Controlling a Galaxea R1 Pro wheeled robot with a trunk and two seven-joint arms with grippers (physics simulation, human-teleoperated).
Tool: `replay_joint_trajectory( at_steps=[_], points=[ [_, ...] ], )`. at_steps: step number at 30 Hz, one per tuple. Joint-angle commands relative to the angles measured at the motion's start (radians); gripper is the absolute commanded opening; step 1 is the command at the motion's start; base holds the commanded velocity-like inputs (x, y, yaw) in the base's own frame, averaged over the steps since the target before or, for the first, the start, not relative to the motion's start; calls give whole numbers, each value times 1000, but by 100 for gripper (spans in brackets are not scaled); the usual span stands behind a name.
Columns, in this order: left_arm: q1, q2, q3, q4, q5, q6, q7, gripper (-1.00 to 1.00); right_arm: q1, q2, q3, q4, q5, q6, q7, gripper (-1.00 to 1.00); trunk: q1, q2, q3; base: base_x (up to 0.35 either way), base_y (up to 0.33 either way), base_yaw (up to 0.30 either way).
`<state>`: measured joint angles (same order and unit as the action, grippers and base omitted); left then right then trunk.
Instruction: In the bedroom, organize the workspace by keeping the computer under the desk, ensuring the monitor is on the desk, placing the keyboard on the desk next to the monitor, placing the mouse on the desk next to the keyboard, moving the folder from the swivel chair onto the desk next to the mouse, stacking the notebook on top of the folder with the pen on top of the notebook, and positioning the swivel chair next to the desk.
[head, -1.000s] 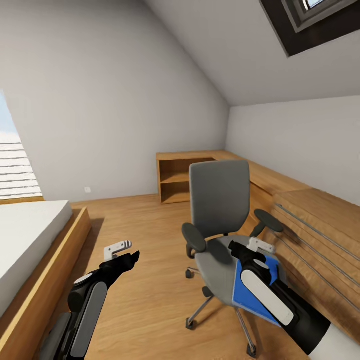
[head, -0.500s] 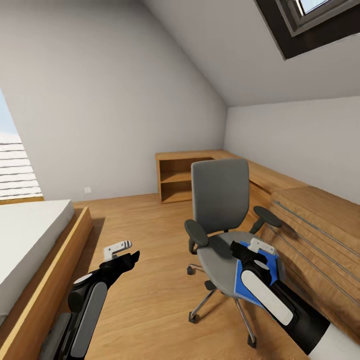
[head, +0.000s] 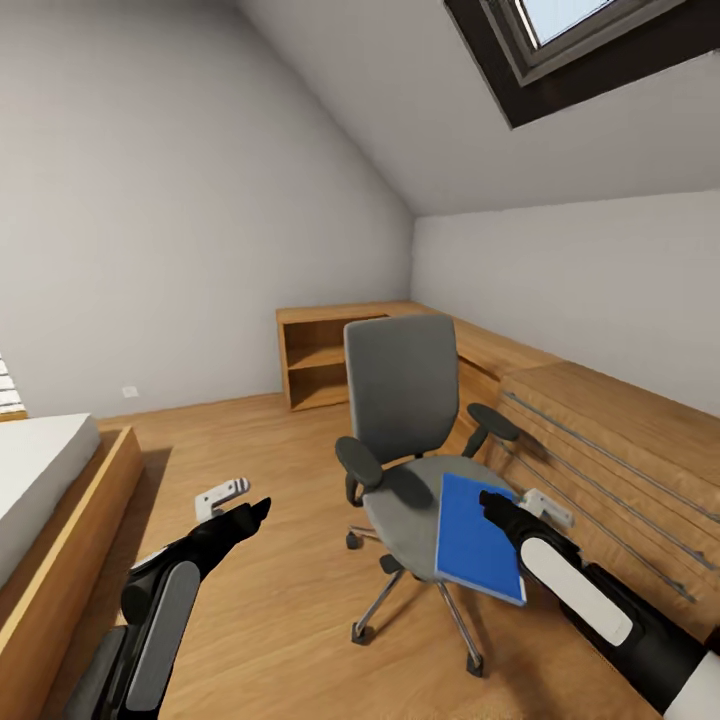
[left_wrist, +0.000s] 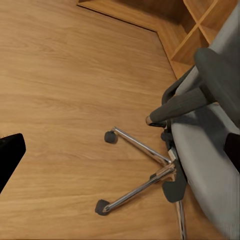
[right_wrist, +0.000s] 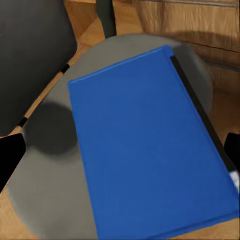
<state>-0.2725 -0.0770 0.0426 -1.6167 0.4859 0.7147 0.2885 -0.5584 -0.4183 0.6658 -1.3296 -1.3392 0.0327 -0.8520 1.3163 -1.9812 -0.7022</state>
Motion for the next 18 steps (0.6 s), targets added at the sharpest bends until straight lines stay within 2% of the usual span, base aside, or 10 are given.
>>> replay_joint_trajectory(
  at_steps=[1,4,7,8,9,12,14,16,17,18],
  points=[
    [-1,-1,11,-2,15,4,8,100,-2,-21,3,11,-50,-6,35,100,4,-8,-3,0,0,-261],
    [-1,1,26,0,19,5,9,100,-2,-76,3,55,-185,-18,173,100,15,-29,-10,0,0,-262],
    [-1,1,30,0,20,5,9,100,-2,-120,3,113,-265,-21,303,100,27,-50,-17,0,0,-262],
    [-1,1,31,0,21,5,10,100,-2,-137,3,141,-298,-21,362,100,31,-57,-20,0,0,-262],
    [-1,1,32,1,22,5,10,100,-2,-165,2,190,-357,-20,466,100,35,-64,-22,0,0,-240],
    [-1,0,32,4,23,5,12,100,-2,-195,3,249,-415,-20,607,100,46,-85,-30,0,0,-97],
    [-1,0,32,4,23,5,12,100,-2,-196,3,259,-417,-20,639,100,54,-99,-37,0,0,-9],
    [-1,0,32,4,23,5,12,100,-2,-196,5,348,-421,-14,784,100,61,-113,-43,0,0,-2],
    [-1,-1,33,4,23,5,12,100,-2,-193,6,442,-453,35,959,100,65,-120,-46,0,0,0],
    [-1,-1,33,4,23,5,12,100,-2,-192,7,457,-471,54,1000,100,69,-127,-49,0,0,0]
  ],
)
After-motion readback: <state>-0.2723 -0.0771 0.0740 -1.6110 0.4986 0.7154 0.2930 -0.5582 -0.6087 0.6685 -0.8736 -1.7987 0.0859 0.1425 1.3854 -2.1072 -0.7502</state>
